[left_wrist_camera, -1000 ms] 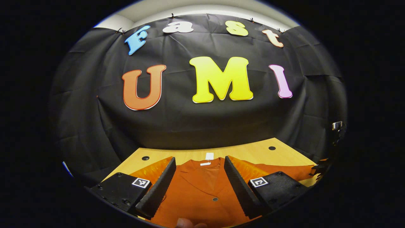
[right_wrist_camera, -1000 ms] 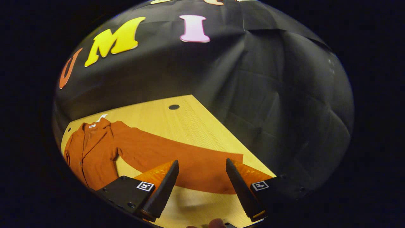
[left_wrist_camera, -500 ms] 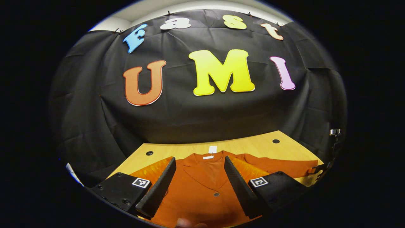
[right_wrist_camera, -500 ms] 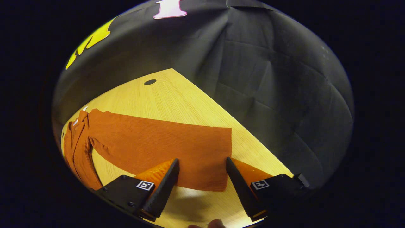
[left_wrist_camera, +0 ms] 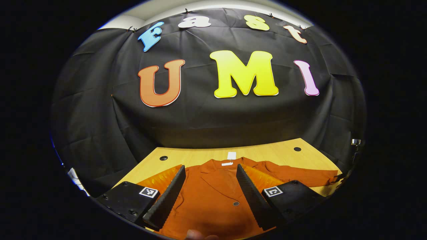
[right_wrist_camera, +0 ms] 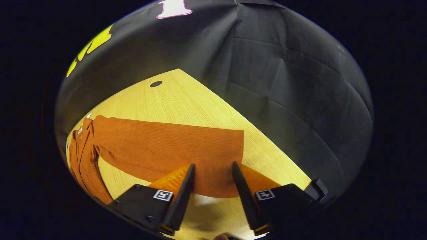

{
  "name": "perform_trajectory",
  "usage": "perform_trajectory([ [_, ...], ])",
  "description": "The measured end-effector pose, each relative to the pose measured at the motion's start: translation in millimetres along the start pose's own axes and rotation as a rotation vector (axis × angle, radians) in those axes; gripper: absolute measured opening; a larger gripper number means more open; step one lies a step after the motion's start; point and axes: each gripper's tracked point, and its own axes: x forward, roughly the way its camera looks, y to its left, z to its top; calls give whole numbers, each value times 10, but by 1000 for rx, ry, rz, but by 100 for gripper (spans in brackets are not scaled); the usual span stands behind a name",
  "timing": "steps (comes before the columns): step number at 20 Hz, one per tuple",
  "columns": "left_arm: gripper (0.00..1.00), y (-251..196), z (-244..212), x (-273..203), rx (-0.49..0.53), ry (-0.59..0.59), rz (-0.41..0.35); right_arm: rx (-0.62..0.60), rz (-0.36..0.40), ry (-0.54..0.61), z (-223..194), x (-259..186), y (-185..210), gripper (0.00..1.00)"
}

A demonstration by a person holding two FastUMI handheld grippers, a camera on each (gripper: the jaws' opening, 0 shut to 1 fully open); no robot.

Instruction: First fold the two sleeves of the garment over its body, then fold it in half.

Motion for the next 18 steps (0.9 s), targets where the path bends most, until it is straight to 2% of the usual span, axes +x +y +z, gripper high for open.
perform_trajectory([
  [1,98,30,11,9,-3,-2,1,12,0,-6,13,17,15,66],
  [2,99,70,4,12,-5,-2,4,19,-4,-8,9,6,-9,51],
  [3,98,106,-6,21,-6,1,6,31,-3,-6,12,-8,-16,48],
  [4,99,145,-17,20,-9,3,9,39,-10,-3,9,5,-26,29],
  [6,98,214,-14,16,-13,3,14,35,-24,9,29,27,5,28],
  [8,99,302,-4,16,-16,-3,19,21,-64,23,50,38,-6,4],
  [11,99,463,-25,7,-23,-6,32,-6,-97,11,166,-18,42,4],
  [12,99,531,-43,2,-24,-6,40,-5,-102,-6,258,-28,63,1],
  [15,99,755,-72,-15,-43,-10,60,-35,-101,-84,612,-202,154,0],
  [18,99,967,-121,-22,-72,-17,72,-105,-83,-175,1011,-425,413,0],
])
